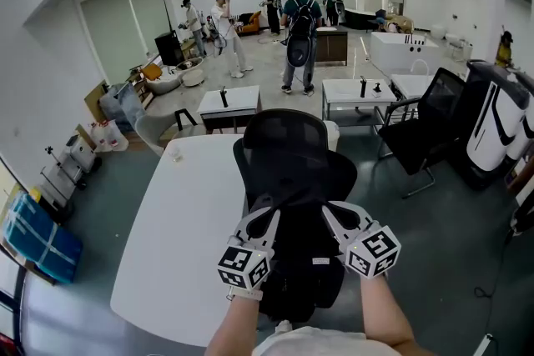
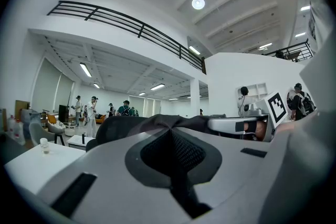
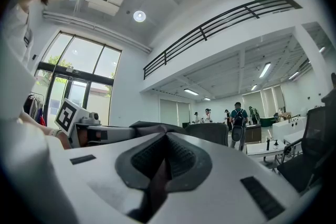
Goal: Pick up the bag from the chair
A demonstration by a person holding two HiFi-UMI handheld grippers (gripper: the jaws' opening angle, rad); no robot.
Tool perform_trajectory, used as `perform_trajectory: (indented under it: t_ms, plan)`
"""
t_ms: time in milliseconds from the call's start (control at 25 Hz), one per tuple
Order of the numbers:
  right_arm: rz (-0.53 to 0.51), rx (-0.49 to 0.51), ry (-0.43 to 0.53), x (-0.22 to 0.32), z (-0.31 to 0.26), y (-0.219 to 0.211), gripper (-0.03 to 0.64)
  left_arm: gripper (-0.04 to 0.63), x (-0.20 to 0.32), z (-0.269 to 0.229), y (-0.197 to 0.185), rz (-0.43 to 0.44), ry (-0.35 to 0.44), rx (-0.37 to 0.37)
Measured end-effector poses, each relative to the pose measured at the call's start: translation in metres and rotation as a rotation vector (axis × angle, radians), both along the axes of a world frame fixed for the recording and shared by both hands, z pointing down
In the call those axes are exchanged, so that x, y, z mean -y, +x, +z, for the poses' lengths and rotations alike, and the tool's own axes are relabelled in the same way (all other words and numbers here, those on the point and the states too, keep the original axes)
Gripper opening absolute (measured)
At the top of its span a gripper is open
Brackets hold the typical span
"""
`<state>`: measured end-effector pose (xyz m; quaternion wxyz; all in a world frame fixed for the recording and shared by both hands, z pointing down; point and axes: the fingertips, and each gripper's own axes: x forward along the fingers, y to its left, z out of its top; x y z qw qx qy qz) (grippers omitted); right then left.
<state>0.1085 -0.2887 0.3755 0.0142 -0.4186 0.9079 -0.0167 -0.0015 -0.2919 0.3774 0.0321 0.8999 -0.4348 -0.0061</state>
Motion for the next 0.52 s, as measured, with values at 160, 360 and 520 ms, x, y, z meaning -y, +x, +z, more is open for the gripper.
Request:
perform_trajectory:
  t_ms: [160, 360, 520]
  plan:
    - [-0.010, -0.003, 0.007, -0.0017, -0.0042, 0.0003, 0.020, 0.025, -0.0014, -0.0035, 0.0003, -0.001, 0.003, -0.004]
    - [-0.018, -0.002, 0.014, -0.0015, -0.0044, -0.0007, 0.020, 0.025, -0.0025, -0.0039, -0.0002, -0.002, 0.006, -0.007]
    - [-0.015, -0.001, 0.010, -0.0003, -0.0048, 0.0030, 0.020, 0.025, -0.0017, -0.0047, 0.0026, -0.001, 0.009, -0.008]
